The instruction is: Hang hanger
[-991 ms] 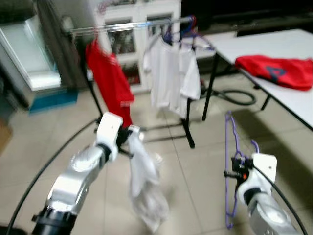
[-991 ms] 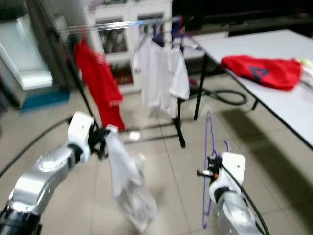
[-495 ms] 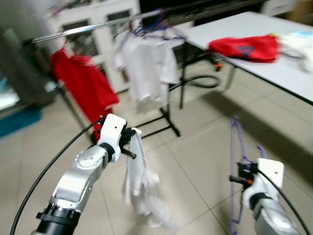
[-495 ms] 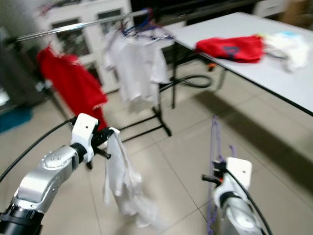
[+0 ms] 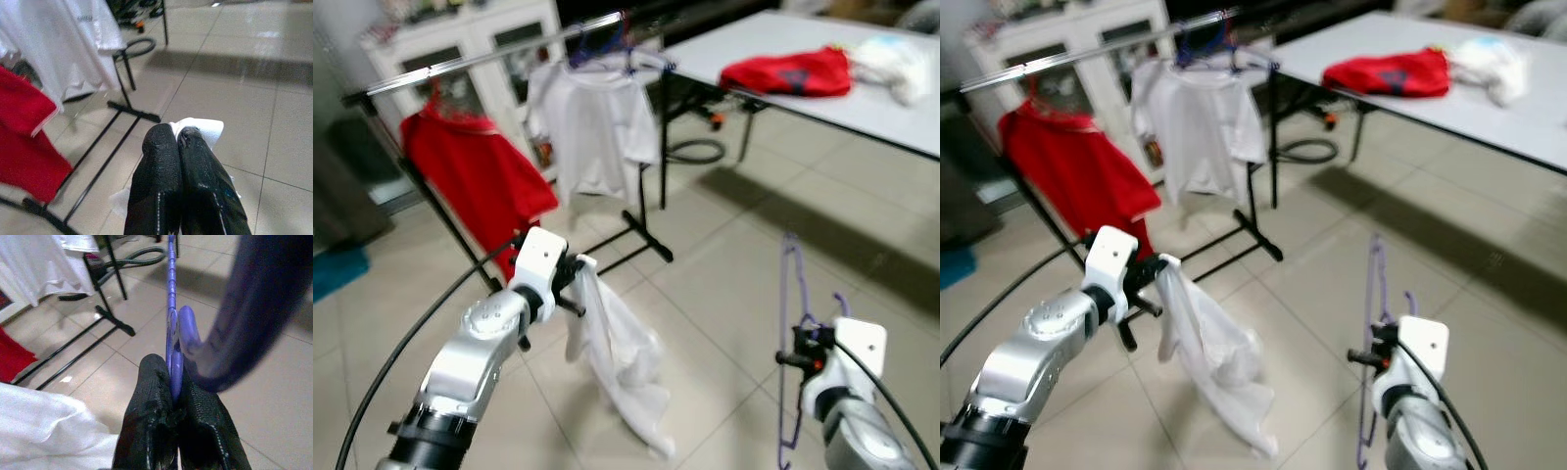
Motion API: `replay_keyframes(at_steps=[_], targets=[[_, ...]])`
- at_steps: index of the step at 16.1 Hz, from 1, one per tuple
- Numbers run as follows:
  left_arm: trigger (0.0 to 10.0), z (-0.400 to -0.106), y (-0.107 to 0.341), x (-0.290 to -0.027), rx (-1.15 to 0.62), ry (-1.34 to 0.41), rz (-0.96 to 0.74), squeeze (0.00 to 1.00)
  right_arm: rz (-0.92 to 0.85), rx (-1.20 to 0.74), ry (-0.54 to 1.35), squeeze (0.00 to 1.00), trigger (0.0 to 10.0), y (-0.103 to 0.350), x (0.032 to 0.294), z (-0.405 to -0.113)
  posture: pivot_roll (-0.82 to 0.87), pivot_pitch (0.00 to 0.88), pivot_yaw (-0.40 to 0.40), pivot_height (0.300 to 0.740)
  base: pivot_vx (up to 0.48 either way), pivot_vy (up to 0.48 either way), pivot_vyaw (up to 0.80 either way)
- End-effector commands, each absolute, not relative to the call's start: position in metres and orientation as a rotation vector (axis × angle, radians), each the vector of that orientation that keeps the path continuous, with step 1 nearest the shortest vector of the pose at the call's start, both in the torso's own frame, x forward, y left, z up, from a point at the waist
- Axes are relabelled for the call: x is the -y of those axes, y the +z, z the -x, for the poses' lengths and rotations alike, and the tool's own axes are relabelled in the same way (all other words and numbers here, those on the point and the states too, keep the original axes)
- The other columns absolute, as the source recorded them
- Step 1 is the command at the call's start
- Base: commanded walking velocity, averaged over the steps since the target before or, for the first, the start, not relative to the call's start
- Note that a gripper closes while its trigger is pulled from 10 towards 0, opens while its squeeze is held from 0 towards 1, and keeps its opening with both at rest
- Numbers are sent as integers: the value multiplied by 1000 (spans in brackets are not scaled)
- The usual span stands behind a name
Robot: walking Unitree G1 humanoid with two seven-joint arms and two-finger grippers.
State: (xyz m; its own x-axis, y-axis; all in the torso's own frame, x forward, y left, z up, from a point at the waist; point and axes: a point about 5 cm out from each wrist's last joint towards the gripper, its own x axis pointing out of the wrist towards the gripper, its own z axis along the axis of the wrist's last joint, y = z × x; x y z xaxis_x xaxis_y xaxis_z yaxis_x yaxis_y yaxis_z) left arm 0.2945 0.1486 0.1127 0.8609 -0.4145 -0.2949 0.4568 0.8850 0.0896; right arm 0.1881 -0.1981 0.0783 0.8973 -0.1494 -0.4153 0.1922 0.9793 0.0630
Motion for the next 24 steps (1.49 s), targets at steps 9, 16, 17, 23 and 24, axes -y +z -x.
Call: replay_keyframes(at_steps=[9, 16, 17, 23, 24], targets=[[10000, -295, 120, -147, -229, -424, -170, 0, -92, -383, -170, 0, 10000, 85, 196, -196, -16, 4, 97, 740, 0, -267, -178], [10000, -298, 125, -150, -168, -372, -52, 0, -103, -330, -147, 0, 10000, 94, 193, -205, -16, 10, 91, 740, 86, 0, -229], [10000, -298, 126, -150, -166, -369, -53, 0, -101, -329, -146, 0, 10000, 94, 193, -205, -16, 10, 91, 740, 319, 0, -800], [10000, -300, 127, -151, -159, -367, -44, 0, -68, -320, -147, 0, 10000, 94, 194, -208, -18, 10, 92, 740, 357, 0, -133], [10000, -300, 127, -151, -159, -365, -44, 0, -67, -320, -147, 0, 10000, 94, 194, -208, -18, 10, 92, 740, 371, 0, 0]])
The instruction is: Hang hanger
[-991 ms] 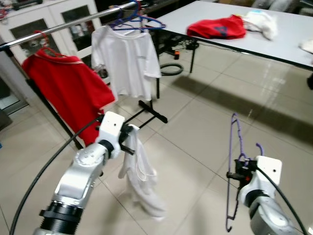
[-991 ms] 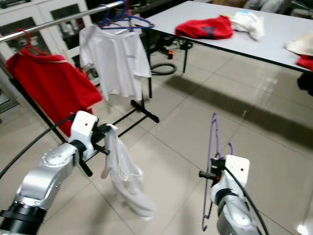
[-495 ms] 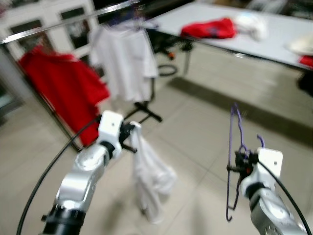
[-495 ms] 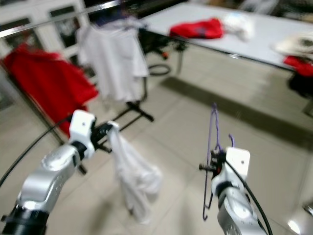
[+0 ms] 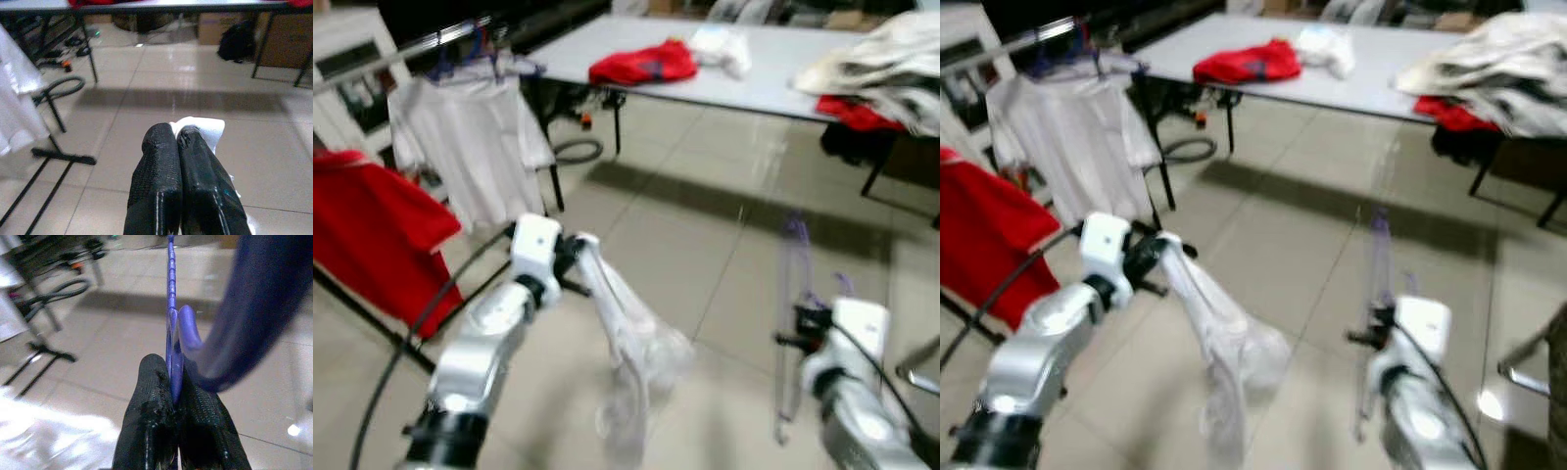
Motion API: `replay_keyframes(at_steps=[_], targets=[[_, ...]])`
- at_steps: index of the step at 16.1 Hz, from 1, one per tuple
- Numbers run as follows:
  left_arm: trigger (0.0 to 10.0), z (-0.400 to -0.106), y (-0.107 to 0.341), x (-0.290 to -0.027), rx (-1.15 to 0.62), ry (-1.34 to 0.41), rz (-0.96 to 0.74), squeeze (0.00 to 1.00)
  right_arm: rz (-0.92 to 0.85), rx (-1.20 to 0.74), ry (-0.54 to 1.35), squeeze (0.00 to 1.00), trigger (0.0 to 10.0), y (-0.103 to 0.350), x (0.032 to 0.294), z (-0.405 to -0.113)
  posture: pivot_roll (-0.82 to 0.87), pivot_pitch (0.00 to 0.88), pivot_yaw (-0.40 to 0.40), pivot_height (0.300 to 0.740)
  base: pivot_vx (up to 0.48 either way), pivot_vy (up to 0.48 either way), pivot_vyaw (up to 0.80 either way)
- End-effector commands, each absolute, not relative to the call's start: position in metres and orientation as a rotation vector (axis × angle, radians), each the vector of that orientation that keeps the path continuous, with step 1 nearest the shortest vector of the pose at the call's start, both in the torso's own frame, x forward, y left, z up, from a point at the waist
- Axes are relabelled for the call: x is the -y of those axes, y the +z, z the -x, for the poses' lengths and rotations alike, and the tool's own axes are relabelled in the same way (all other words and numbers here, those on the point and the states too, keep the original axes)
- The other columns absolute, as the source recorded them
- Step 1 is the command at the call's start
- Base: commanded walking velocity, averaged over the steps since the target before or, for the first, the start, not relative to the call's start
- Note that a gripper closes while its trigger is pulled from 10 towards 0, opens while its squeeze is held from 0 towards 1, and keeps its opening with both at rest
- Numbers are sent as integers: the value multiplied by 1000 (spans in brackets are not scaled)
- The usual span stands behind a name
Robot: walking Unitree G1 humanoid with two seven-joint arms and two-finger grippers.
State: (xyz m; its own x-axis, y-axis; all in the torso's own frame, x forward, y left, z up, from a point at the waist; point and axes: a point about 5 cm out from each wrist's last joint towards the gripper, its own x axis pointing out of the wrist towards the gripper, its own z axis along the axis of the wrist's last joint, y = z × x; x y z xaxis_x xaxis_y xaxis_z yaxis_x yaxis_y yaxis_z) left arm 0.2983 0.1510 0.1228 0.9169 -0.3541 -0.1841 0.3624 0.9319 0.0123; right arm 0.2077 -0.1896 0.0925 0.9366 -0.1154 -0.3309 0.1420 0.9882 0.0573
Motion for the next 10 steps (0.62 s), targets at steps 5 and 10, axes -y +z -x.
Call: replay_keyframes(at_steps=[5, 10], targets=[[10000, -303, 128, -154, -156, -362, -50, 0, -77, -319, -148, 0, 10000, 94, 193, -208, -20, 6, 94, 740, 387, 0, -471], [10000, -303, 124, -147, -169, -393, -56, 0, -75, -320, -163, 0, 10000, 94, 196, -205, -35, 6, 103, 740, 156, 0, -320]])
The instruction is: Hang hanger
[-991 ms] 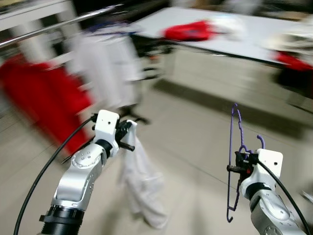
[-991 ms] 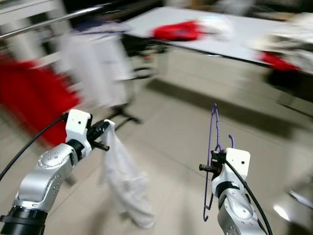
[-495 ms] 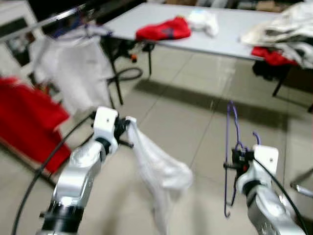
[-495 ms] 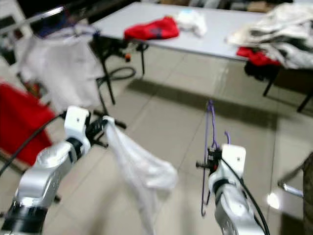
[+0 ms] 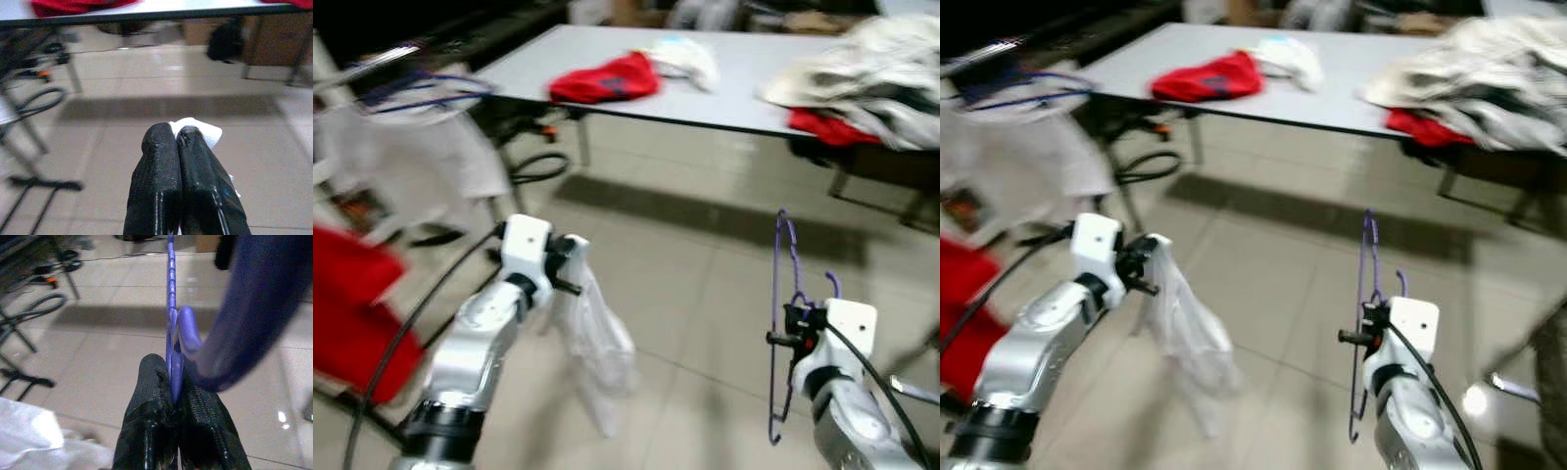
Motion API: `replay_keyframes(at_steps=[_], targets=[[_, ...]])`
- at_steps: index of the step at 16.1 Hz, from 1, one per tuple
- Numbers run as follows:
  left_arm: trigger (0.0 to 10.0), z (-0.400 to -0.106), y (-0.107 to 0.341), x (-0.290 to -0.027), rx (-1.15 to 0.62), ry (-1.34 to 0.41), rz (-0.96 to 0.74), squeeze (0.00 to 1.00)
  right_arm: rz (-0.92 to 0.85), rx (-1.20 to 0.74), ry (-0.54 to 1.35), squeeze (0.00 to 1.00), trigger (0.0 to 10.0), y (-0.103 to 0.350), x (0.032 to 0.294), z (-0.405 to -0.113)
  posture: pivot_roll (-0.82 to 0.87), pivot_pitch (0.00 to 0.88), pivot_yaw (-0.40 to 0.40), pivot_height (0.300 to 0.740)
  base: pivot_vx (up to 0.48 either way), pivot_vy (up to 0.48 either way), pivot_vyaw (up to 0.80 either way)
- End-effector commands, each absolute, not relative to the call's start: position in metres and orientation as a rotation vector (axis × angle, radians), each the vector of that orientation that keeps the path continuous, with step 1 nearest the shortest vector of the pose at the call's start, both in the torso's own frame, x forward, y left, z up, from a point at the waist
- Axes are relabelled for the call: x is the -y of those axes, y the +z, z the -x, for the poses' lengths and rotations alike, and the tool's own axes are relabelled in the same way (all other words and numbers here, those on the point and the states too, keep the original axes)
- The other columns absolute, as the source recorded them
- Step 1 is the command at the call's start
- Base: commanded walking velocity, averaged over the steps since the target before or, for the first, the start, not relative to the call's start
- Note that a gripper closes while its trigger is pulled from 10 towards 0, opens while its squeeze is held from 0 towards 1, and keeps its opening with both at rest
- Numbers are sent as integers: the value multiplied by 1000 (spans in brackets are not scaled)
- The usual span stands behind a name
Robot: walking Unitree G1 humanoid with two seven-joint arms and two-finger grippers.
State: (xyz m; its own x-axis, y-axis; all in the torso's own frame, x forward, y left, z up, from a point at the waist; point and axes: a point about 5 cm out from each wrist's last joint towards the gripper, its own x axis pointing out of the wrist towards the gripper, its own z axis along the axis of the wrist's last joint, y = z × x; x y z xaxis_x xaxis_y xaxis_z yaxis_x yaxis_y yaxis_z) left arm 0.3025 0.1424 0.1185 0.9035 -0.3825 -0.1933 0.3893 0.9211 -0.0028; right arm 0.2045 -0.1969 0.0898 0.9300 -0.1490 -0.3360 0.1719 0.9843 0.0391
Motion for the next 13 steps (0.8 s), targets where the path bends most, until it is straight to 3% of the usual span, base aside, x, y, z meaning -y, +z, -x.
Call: replay_keyframes(at_steps=[1, 5, 6, 10, 13], targets=[[10000, -303, 125, -146, -159, -409, -59, 0, -75, -320, -164, 0, 10000, 94, 197, -206, -35, 6, 103, 740, 0, 277, 0], [10000, -306, 125, -149, -162, -397, -74, 0, -77, -317, -169, 0, 10000, 94, 196, -206, -33, 7, 106, 740, 0, 480, -200], [10000, -308, 125, -151, -159, -386, -101, 0, -83, -317, -175, 0, 10000, 94, 196, -205, -33, 7, 111, 740, 0, 0, -800], [10000, -313, 126, -148, -167, -406, -148, 0, -95, -316, -199, 0, 10000, 92, 197, -202, -34, 6, 132, 740, 0, -480, -800], [10000, -321, 134, -142, -145, -428, -152, 0, -83, -305, -180, 0, 10000, 93, 194, -203, -34, 2, 130, 740, 0, 0, -533]])
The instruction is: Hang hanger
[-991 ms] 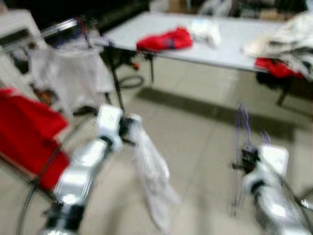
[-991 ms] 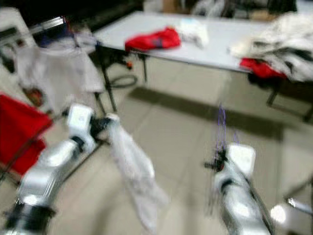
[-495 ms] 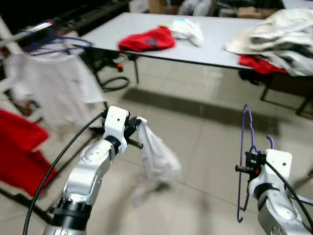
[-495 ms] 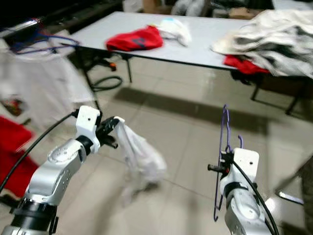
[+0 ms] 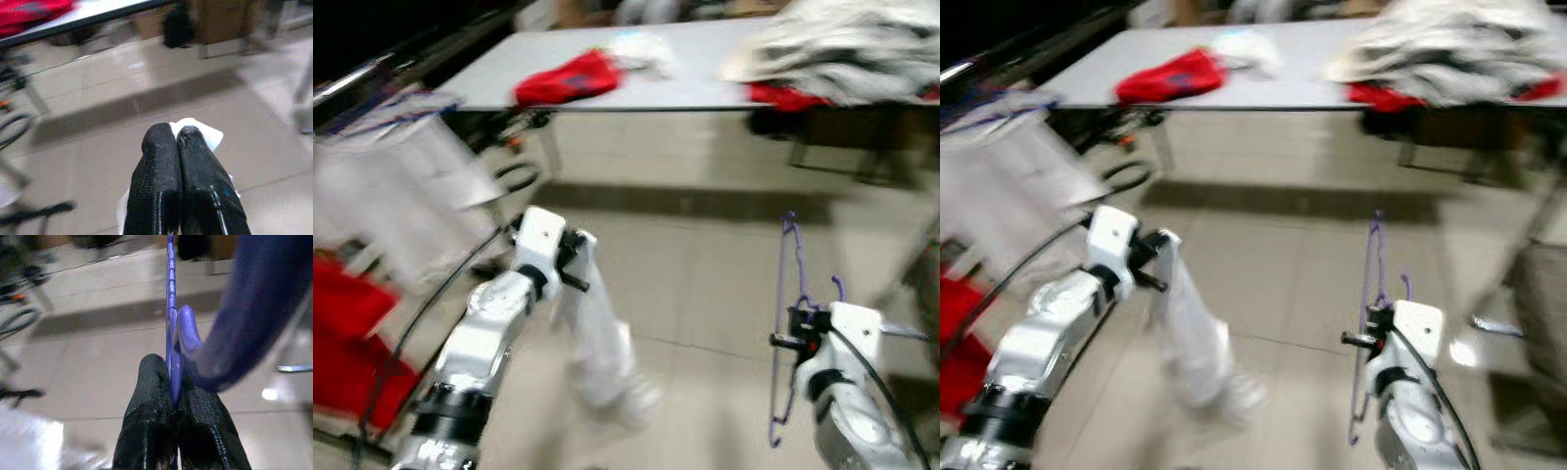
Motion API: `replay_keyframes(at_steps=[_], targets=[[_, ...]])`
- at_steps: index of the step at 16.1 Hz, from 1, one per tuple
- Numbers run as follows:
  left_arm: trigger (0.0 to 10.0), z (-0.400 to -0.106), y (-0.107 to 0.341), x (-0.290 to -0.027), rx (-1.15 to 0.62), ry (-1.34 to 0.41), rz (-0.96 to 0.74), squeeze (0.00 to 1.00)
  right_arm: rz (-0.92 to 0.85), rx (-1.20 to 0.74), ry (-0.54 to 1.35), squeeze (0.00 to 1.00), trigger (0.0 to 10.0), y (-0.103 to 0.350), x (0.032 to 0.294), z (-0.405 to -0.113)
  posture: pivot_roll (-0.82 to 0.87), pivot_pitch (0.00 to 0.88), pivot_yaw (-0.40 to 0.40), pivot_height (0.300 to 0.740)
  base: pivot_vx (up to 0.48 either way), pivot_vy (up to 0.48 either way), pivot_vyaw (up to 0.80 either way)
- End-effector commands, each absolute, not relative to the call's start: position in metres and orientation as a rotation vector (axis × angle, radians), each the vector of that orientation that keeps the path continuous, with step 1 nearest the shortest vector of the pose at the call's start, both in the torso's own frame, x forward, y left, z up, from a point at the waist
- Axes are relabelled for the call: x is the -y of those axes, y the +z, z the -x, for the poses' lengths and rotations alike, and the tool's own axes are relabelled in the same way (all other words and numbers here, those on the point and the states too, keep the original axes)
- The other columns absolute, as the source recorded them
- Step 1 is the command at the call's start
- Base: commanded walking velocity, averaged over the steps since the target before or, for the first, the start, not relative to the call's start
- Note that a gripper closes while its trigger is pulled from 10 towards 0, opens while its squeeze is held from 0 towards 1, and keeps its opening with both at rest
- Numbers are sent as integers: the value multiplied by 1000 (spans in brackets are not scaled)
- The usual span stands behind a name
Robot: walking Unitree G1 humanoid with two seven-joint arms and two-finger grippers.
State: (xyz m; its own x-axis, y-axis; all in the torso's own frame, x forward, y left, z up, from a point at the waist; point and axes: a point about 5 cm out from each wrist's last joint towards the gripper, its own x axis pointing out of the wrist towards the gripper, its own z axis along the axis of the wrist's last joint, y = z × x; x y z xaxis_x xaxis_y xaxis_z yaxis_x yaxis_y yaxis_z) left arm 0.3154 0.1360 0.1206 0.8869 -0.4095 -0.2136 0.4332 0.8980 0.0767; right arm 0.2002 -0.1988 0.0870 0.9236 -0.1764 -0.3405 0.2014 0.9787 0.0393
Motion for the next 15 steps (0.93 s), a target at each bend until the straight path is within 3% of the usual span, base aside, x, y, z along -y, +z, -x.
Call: replay_keyframes(at_steps=[1, 4, 6, 9, 10, 12, 15], targets=[[10000, -322, 134, -141, -154, -420, -142, 0, -67, -299, -143, 0, 10000, 95, 192, -205, -33, 2, 128, 740, 0, 0, 0], [10000, -338, 142, -138, -176, -393, -184, 0, 61, -249, 112, 0, 10000, 113, 194, -209, -33, 0, 123, 740, 0, 0, 0], [10000, -350, 148, -135, -206, -381, -250, 0, 192, -283, 372, 0, 10000, 117, 185, -195, -45, 0, 124, 740, 0, 0, 0], [10000, -359, 158, -132, -214, -359, -276, 0, 232, -324, 579, 0, 10000, 121, 176, -179, -45, 0, 124, 740, 0, 0, 0], [10000, -363, 167, -124, -189, -383, -257, 0, 215, -342, 732, 0, 10000, 127, 165, -170, -39, 3, 120, 740, 0, 0, 0], [10000, -363, 172, -113, -171, -421, -250, 0, 174, -320, 791, 0, 10000, 133, 153, -172, -32, 7, 117, 740, 0, 0, 0], [10000, -362, 175, -106, -172, -457, -251, 0, 123, -274, 721, 0, 10000, 135, 145, -187, -20, 11, 113, 740, 0, 0, 0]])
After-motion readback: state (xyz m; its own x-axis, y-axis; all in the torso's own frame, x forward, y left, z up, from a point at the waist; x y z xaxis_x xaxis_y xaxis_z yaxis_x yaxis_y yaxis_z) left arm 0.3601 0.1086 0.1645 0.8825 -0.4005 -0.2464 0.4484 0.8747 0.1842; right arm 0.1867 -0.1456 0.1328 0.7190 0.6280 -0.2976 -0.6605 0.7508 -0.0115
